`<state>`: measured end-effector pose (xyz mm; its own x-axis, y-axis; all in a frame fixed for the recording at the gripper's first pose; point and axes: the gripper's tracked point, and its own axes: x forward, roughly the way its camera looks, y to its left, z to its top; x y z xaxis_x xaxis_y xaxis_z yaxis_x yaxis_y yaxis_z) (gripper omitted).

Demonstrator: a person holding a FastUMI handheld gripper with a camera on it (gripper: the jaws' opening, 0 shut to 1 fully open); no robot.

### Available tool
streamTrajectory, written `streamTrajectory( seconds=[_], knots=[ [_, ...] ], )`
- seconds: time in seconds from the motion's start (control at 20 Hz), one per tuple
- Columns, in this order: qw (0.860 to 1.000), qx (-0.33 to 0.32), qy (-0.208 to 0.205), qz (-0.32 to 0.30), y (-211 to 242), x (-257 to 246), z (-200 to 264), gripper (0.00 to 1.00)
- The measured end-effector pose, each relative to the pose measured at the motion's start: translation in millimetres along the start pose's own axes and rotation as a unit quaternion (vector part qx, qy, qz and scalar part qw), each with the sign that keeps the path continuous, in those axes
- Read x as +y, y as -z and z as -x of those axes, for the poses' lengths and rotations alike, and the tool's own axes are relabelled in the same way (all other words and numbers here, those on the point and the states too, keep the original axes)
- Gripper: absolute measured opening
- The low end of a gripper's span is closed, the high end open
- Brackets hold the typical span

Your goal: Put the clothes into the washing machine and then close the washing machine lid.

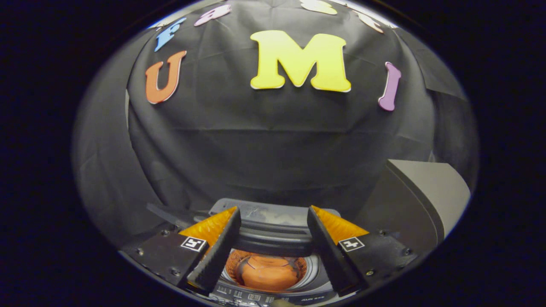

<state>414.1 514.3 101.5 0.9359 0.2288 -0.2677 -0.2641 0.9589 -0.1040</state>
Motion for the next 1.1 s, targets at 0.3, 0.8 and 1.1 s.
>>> streamTrajectory(
  seconds=[0.3, 0.8, 1.1],
  knots=[
    [0.997, 0.082, 0.005, -0.013, 58.8, -7.6, -2.8, 0.98],
    [0.995, 0.095, -0.015, -0.011, 62.8, -6.1, 18.8, 0.99],
    [0.999, 0.040, -0.028, -0.004, 36.9, -21.0, 92.6, 0.99]
  ],
)
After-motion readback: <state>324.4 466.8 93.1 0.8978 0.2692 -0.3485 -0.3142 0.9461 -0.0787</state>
